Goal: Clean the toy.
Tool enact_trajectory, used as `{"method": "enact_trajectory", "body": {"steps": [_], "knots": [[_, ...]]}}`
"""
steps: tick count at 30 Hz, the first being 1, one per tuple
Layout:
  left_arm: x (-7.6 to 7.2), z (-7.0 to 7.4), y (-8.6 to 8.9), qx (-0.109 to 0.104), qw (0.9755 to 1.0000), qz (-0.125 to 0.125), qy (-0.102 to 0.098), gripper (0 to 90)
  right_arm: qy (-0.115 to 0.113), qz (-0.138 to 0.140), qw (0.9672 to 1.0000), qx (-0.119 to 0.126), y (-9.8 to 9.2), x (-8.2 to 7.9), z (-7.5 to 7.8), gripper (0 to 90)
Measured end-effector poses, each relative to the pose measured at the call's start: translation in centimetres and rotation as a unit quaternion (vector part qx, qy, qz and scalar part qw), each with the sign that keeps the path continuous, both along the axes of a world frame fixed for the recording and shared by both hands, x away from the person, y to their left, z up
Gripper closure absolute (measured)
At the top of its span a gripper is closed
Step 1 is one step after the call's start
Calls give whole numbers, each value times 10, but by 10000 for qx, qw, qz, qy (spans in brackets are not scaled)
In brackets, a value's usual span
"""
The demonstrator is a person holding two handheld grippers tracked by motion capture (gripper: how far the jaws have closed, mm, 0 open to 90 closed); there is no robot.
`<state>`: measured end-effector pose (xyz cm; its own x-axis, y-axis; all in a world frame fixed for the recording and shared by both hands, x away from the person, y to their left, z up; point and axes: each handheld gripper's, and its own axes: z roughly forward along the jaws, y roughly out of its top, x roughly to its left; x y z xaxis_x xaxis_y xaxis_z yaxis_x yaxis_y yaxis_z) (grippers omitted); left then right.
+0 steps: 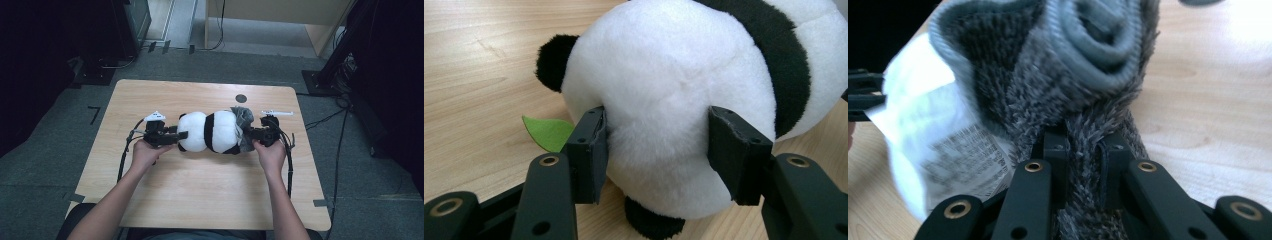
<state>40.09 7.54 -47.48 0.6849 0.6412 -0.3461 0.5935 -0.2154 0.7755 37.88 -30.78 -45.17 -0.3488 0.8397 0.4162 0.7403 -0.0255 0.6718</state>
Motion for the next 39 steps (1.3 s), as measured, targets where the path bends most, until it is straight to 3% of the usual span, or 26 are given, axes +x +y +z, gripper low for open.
{"method": "enact_trajectory", "body": {"steps": [6, 12, 14, 17, 21, 24, 27, 31, 36, 39], "knots": [[4, 0, -1, 100, 9999, -105, -65, 396, 251, -37, 9997, -27, 5, 4, -17, 798], [9, -6, 2, -62, 9997, -206, -81, 327, 378, -39, 9992, -77, 6, 9, -25, 797], [13, -8, 1, -2, 9998, -209, 21, 260, 393, -39, 9992, -93, 7, 11, -28, 797], [20, -13, 2, -139, 9992, -253, 294, 169, 387, -47, 9992, -122, 8, 12, -29, 796], [24, -15, 0, -204, 9989, -352, 234, 137, 397, -51, 9991, -172, 8, 14, -32, 796], [24, -15, 0, -224, 9986, -452, 179, 181, 441, -51, 9987, -256, 11, 16, -36, 797], [22, -12, 1, -193, 9984, -486, 214, 323, 473, -5, 9985, -274, 11, 17, -37, 796], [19, -8, 1, -88, 9986, -473, 238, 440, 405, -3, 9984, -395, 2, 14, -27, 790], [17, -5, -1, -22, 9987, -412, 293, 485, -14, -147, 9987, -484, -11, -1, 1, 789], [16, -4, -1, -9, 9987, -402, 315, 486, -330, -101, 9986, -410, -11, -12, 22, 789]]}}
